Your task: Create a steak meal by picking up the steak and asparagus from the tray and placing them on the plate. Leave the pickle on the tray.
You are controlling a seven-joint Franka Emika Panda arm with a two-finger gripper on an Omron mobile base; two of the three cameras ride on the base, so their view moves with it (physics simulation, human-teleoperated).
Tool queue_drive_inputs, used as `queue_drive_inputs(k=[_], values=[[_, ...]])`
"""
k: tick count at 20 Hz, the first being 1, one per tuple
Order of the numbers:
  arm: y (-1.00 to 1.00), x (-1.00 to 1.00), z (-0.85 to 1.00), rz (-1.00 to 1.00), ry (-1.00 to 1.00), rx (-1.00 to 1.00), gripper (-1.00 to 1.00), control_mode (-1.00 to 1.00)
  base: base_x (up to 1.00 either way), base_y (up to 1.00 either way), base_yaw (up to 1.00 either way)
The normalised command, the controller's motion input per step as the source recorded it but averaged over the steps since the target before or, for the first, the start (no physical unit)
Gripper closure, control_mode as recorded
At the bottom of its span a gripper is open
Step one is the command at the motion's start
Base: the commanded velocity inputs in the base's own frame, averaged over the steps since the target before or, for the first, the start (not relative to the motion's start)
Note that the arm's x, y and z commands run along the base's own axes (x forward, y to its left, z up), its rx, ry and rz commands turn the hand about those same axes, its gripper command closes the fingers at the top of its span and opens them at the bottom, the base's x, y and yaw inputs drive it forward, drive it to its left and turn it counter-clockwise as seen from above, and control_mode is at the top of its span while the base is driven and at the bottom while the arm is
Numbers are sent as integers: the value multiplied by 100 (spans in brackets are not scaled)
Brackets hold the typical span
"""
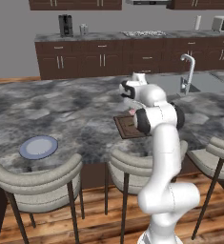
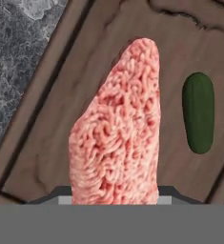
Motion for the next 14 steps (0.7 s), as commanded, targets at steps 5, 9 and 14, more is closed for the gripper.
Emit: queue_drive_inputs(k=[5, 9, 14], values=[[86, -95, 26, 2, -30, -1, 100, -100, 0, 0, 0], [93, -100, 15, 1, -33, 0, 100, -100, 0, 0, 0], [87, -80, 21, 5, -17, 9, 100, -100, 0, 0, 0]])
